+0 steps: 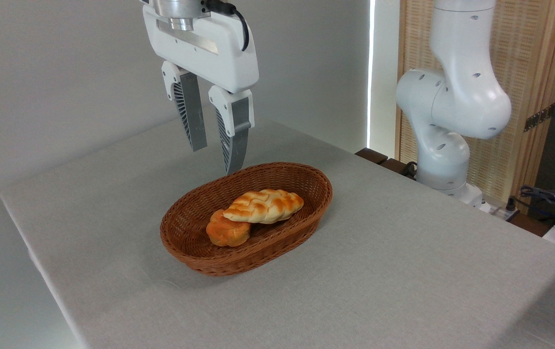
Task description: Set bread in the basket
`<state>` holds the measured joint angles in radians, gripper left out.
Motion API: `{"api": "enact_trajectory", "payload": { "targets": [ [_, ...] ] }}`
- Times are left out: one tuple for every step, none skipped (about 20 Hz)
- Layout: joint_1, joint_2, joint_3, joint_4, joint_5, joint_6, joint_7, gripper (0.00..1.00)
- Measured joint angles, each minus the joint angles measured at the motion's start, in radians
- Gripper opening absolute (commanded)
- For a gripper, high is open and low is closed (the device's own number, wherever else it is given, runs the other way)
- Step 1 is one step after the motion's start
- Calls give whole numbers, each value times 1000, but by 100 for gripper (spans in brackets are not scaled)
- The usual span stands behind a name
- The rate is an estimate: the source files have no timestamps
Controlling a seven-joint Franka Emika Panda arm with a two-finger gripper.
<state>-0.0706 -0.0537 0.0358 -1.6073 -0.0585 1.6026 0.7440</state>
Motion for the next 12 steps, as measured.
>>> {"api": "enact_trajectory", "payload": {
  "targets": [
    [3,1,-12,0,8,-8,0,100],
    [4,3,-22,0,24,-18,0,100],
    [4,5,-31,0,40,-24,-1,100],
    [4,7,-36,0,53,-27,-1,100],
    [4,10,-39,0,61,-27,-1,100],
    [4,12,-40,0,67,-27,-1,100],
    [4,14,-40,0,77,-27,-1,100],
    [5,16,-40,0,87,-27,-1,100],
    [6,17,-40,0,92,-27,-1,100],
    [7,17,-41,0,94,-27,-1,100],
    [7,17,-42,0,95,-27,-1,100],
    [8,17,-42,0,96,-27,-1,100]
  ]
}}
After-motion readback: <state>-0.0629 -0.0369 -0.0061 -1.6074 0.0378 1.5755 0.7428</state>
